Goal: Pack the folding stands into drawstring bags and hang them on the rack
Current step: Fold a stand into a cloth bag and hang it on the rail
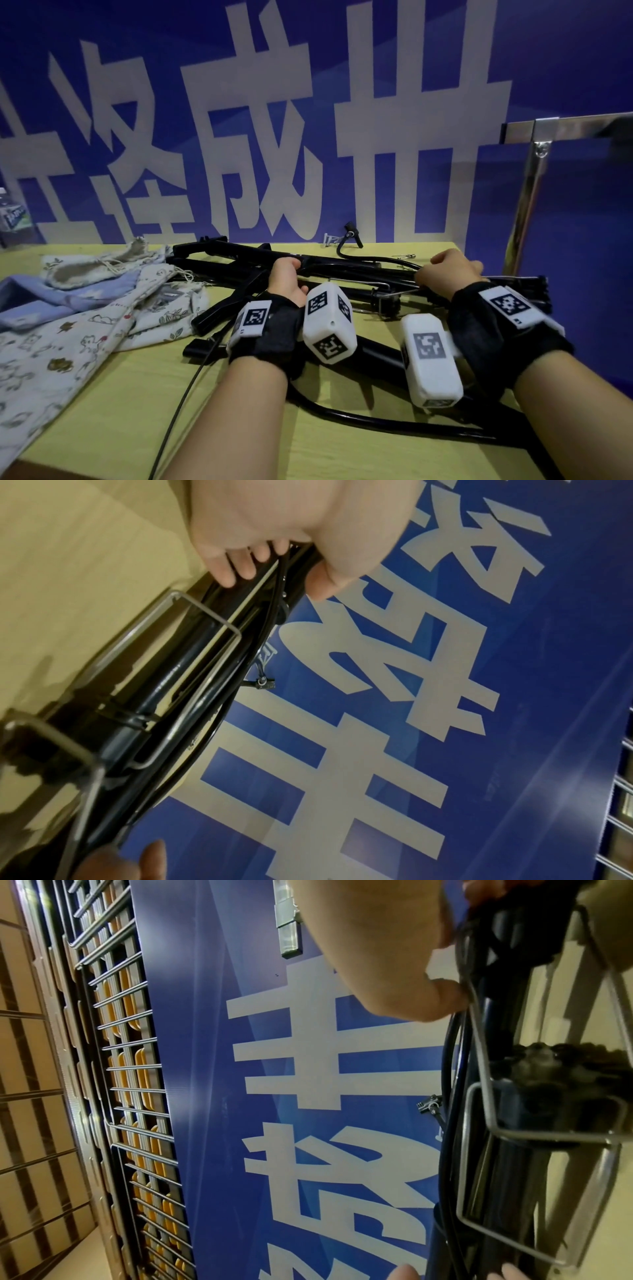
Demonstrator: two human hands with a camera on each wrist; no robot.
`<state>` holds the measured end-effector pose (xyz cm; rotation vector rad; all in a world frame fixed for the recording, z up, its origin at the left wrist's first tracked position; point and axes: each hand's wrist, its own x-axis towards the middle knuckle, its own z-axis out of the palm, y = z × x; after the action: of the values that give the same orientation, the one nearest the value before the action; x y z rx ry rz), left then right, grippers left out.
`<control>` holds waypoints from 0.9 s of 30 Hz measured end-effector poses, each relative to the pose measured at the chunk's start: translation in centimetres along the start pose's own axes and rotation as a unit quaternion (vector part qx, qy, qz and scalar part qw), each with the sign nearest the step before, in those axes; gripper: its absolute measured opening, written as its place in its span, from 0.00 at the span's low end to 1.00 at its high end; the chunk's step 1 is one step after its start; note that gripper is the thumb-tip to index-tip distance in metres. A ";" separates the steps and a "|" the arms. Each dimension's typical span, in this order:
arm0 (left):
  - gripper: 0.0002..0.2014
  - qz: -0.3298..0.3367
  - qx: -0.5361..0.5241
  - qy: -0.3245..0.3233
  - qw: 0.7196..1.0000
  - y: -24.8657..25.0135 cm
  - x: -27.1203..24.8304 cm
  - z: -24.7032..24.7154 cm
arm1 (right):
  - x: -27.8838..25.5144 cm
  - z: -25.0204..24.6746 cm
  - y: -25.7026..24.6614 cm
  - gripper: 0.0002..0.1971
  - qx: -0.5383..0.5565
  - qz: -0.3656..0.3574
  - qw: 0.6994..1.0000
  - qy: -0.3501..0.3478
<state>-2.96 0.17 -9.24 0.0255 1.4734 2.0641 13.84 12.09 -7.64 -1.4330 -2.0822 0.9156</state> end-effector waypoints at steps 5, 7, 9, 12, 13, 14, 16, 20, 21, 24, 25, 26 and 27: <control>0.27 -0.018 -0.006 -0.017 1.000 -0.1 -0.7 0.2 | -0.1 0.0 0.0 0.27 0.040 -0.020 0.998 -0.041; 0.19 0.009 -0.001 0.009 1.000 -0.3 -0.6 0.4 | 0.0 0.2 0.1 0.25 0.104 -0.029 0.993 -0.044; 0.07 0.029 -0.004 0.019 0.999 -0.3 -0.5 0.6 | -0.2 0.4 0.0 0.13 0.184 -0.049 0.981 -0.042; 0.04 0.034 -0.048 -0.021 0.998 -0.3 -0.5 1.0 | -0.3 0.2 -0.3 0.10 0.299 -0.078 0.951 0.006; 0.05 0.038 -0.074 -0.034 0.996 -0.2 -0.6 1.1 | -0.2 0.2 -0.4 0.11 0.324 -0.083 0.942 0.017; 0.11 0.037 -0.100 -0.047 0.993 -0.1 -0.8 1.0 | -0.3 0.1 -0.5 0.11 0.343 -0.087 0.935 0.022; 0.23 0.025 -0.145 -0.060 0.987 0.0 -1.3 1.0 | -0.6 0.1 -0.7 0.11 0.379 -0.096 0.920 0.010; 0.28 0.004 -0.196 -0.087 0.977 0.4 -1.7 0.8 | -0.8 0.1 -0.8 0.12 0.424 -0.146 0.893 0.041; 0.29 0.002 -0.207 -0.090 0.974 0.6 -1.8 0.7 | -0.9 0.1 -0.8 0.12 0.432 -0.158 0.886 0.059; 0.30 -0.011 -0.252 -0.121 0.960 0.9 -1.8 0.3 | -1.0 -0.1 -0.7 0.13 0.456 -0.185 0.864 0.106; 0.29 -0.013 -0.263 -0.137 0.955 1.0 -1.8 0.2 | -1.1 -0.2 -0.7 0.15 0.460 -0.193 0.858 0.120; 0.28 -0.013 -0.267 -0.153 0.951 0.9 -1.9 0.1 | -1.2 -0.3 -0.6 0.17 0.464 -0.201 0.852 0.133; 0.28 -0.007 -0.264 -0.166 0.950 0.9 -2.0 0.1 | -1.2 -0.3 -0.7 0.18 0.470 -0.209 0.846 0.142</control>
<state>-1.68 -0.83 -7.80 0.1407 0.6951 2.2452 14.02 10.88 -6.96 -0.5154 -1.2896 1.1873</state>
